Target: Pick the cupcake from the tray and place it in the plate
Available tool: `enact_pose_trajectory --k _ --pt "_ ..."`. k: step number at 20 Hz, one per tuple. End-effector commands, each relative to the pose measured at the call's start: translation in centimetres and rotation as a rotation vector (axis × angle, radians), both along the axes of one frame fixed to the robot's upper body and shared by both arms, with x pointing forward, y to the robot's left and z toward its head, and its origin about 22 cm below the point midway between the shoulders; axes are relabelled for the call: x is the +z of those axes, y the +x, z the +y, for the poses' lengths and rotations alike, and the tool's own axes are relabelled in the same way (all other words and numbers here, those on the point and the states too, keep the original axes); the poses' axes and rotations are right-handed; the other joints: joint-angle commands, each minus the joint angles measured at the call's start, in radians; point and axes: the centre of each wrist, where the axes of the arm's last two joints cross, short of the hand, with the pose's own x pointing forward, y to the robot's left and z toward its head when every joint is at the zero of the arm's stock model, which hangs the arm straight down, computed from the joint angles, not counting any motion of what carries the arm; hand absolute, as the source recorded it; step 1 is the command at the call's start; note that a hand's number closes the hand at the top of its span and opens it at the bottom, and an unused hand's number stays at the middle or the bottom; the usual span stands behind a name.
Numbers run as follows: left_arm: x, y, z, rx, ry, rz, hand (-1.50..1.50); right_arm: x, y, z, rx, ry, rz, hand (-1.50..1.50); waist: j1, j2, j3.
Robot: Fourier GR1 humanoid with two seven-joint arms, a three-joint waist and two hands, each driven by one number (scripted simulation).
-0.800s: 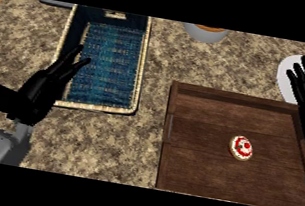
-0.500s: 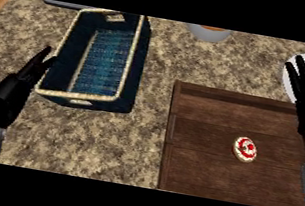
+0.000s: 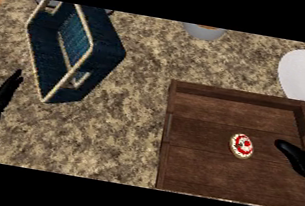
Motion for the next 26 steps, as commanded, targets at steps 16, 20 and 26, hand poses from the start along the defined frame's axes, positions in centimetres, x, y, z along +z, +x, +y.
enact_pose_trajectory --k 16,20,26 --pt "0.6 1.4 0.8 -0.007 0.012 -0.012 0.00 5.8 -5.7 -5.0 0.269 -0.589 0.472 -1.50 0.015 0.013 0.001" --pt "-0.5 -0.3 0.1 -0.006 0.034 -0.015 0.00 7.9 -4.3 -5.3 0.314 -0.680 0.597 -1.50 0.025 0.012 0.001" --pt "-0.5 -0.6 0.0 -0.023 0.027 -0.026 0.00 6.3 -1.7 -3.2 0.436 -0.734 0.704 -1.50 0.027 0.012 0.001"
